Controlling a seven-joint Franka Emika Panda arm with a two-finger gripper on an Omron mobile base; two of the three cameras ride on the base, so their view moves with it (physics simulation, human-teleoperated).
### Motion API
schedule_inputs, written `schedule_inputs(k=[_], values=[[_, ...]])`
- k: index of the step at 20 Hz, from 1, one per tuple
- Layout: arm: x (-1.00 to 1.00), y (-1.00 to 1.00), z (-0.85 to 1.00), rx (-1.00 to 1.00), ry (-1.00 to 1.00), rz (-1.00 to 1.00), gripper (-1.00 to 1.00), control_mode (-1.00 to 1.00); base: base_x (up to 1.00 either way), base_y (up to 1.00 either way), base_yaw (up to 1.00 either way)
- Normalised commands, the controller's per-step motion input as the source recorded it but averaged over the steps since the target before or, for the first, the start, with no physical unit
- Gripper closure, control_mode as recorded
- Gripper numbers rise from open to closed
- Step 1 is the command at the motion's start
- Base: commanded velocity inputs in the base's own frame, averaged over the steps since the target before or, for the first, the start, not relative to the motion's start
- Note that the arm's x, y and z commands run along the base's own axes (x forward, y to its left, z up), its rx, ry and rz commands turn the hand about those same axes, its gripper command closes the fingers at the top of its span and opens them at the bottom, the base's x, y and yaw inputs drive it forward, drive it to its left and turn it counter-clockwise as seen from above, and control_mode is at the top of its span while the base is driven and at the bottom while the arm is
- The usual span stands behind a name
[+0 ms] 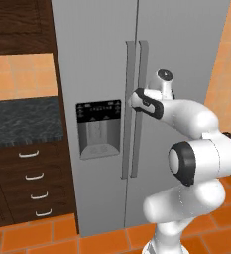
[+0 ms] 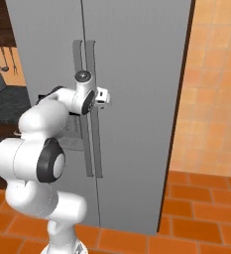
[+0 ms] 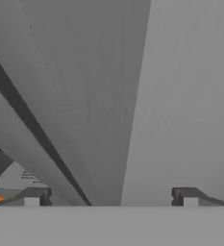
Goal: Take the strawberry from the fridge and place it on top of the pancake, located on the dining counter.
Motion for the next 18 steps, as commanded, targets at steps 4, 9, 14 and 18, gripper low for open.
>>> schedule_inputs(k=[4, 9, 14, 18], values=[[0.24, 0.00, -0.31, 0.00, -0.24, -0.02, -1.00, -1.00, 0.00, 0.00, 0.00], [0.10, 0.00, -0.28, 0.00, -0.19, -0.05, -1.00, -1.00, 0.00, 0.00, 0.00], [0.59, 0.00, 0.00, 0.00, 0.00, 0.00, -1.00, -1.00, 0.00, 0.00, 0.00], [0.52, 0.00, -0.05, 0.00, -0.04, 0.00, -1.00, -1.00, 0.00, 0.00, 0.00]])
